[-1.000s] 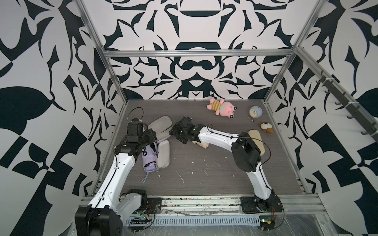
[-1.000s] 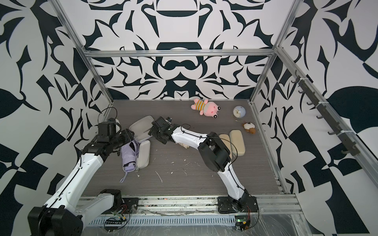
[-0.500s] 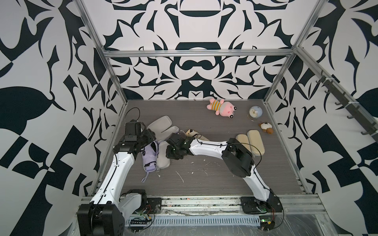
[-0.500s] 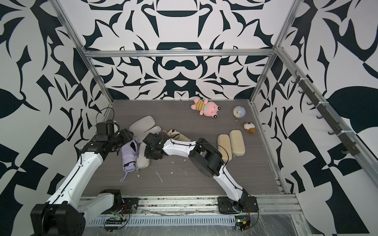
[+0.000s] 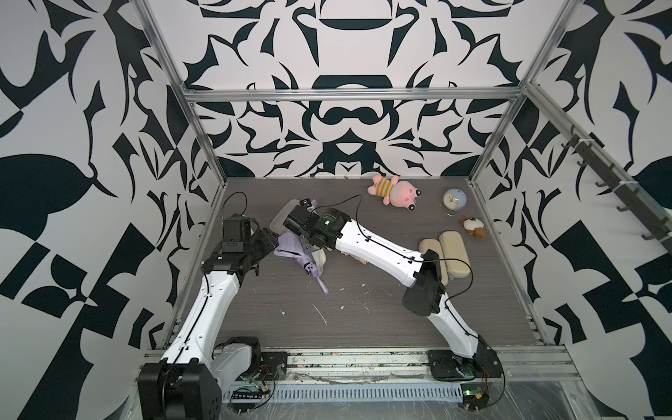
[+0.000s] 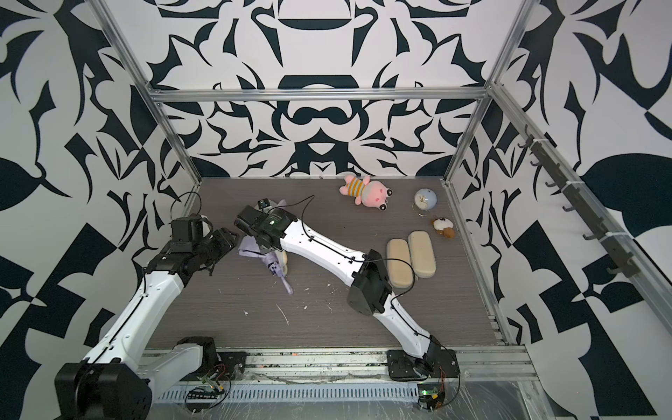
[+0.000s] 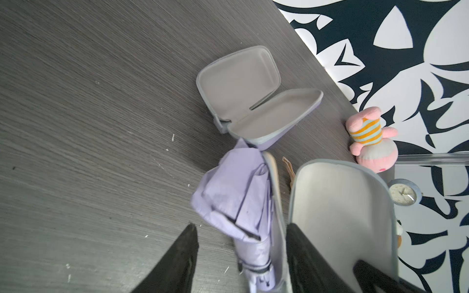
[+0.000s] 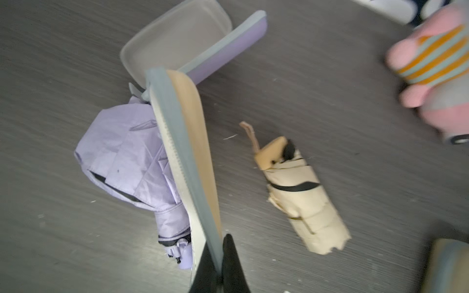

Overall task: Put umbrellas into zippered umbrella sleeves
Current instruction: Pick up the umbrella sleeve at the center of the board, then place the umbrella sleeve at the center of the board.

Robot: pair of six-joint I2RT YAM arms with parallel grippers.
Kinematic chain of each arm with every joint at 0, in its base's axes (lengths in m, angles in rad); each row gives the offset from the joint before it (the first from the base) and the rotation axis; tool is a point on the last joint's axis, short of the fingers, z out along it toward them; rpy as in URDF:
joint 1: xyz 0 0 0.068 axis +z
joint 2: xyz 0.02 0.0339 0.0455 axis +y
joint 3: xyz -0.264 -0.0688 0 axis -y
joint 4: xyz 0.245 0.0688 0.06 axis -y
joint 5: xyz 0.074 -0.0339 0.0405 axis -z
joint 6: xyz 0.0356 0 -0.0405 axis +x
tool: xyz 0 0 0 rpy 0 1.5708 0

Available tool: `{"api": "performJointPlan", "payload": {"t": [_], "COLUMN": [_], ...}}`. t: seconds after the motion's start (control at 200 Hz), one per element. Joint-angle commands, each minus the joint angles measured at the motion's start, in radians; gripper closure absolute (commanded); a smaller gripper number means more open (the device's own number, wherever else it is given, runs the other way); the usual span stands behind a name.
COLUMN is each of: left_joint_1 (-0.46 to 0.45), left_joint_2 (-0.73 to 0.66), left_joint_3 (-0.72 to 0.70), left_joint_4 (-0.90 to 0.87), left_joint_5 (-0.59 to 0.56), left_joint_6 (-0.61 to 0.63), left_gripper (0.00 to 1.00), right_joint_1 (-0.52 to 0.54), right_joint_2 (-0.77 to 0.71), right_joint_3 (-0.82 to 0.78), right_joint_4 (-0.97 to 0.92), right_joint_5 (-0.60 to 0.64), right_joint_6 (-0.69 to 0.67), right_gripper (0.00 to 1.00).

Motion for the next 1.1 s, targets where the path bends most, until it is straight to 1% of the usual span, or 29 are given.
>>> {"api": "performJointPlan", "payload": {"t": [0.0, 0.075, 0.17, 0.2, 0.23, 0.315, 0.345, 0.365, 0.42, 0.485, 0.53, 0.595, 0.635, 0.695, 0.725, 0.785, 0.82, 0.88, 0.93, 1.025, 1.095], "left_joint_1": [0.003, 0.002, 0.003, 0.002, 0.001, -0.017, -0.027, -0.034, -0.06, -0.121, -0.181, -0.284, -0.348, -0.447, -0.489, -0.55, -0.571, -0.578, -0.571, -0.541, -0.496], "left_joint_2": [-0.02, -0.027, -0.023, -0.016, -0.01, 0.005, 0.008, 0.01, 0.017, 0.04, 0.065, 0.114, 0.15, 0.211, 0.279, 0.367, 0.413, 0.492, 0.531, 0.563, 0.556], "left_joint_3": [-0.013, -0.015, -0.014, -0.011, -0.009, -0.003, 0.0, 0.002, 0.007, 0.024, 0.04, 0.055, 0.054, 0.051, 0.055, 0.069, 0.078, 0.084, 0.073, 0.033, -0.023], "left_joint_4": [0.012, 0.005, 0.006, 0.008, 0.009, 0.016, 0.021, 0.025, 0.037, 0.046, 0.054, 0.09, 0.136, 0.222, 0.259, 0.324, 0.358, 0.399, 0.422, 0.432, 0.428], "left_joint_5": [0.022, 0.019, 0.011, 0.017, 0.025, 0.032, 0.03, 0.028, 0.022, 0.003, -0.014, -0.025, -0.028, -0.024, -0.02, -0.012, -0.004, 0.022, 0.029, 0.032, 0.047], "left_joint_6": [-0.011, -0.007, -0.005, -0.006, -0.009, -0.016, -0.019, -0.022, -0.028, -0.028, -0.028, -0.044, -0.07, -0.109, -0.124, -0.144, -0.15, -0.168, -0.177, -0.17, -0.165], "left_gripper": [0.42, 0.42, 0.42, 0.42, 0.42, 0.42, 0.42, 0.42, 0.42, 0.42, 0.41, 0.41, 0.41, 0.41, 0.41, 0.41, 0.41, 0.41, 0.42, 0.43, 0.44], "right_joint_1": [0.002, -0.03, -0.076, -0.085, -0.103, -0.139, -0.155, -0.168, -0.211, -0.288, -0.358, -0.494, -0.571, -0.666, -0.706, -0.766, -0.789, -0.794, -0.794, -0.791, -0.751], "right_joint_2": [-0.046, -0.155, -0.318, -0.354, -0.396, -0.5, -0.536, -0.557, -0.613, -0.686, -0.742, -0.81, -0.848, -0.897, -0.919, -0.961, -0.981, -1.005, -1.025, -1.081, -1.117], "right_joint_3": [0.01, -0.114, -0.331, -0.37, -0.421, -0.562, -0.611, -0.639, -0.712, -0.817, -0.909, -1.019, -1.074, -1.141, -1.175, -1.248, -1.289, -1.355, -1.416, -1.556, -1.64], "right_joint_4": [-0.129, -0.023, 0.169, 0.197, 0.231, 0.34, 0.368, 0.378, 0.389, 0.409, 0.436, 0.455, 0.456, 0.44, 0.433, 0.433, 0.433, 0.437, 0.455, 0.552, 0.628], "right_joint_5": [0.179, 0.097, -0.082, -0.119, -0.182, -0.279, -0.287, -0.326, -0.344, -0.38, -0.434, -0.531, -0.563, -0.594, -0.609, -0.627, -0.635, -0.657, -0.684, -0.757, -0.789], "right_joint_6": [-0.049, -0.029, -0.019, -0.003, 0.017, 0.056, 0.073, 0.084, 0.099, 0.102, 0.085, 0.048, 0.015, -0.027, -0.042, -0.055, -0.057, -0.044, -0.018, 0.071, 0.111], "right_gripper": [1.0, 1.0, 1.0, 1.0, 1.0, 1.0, 1.0, 1.0, 1.0, 1.0, 1.0, 1.0, 1.0, 1.0, 1.0, 1.0, 1.0, 1.0, 1.0, 1.0, 1.0]}}
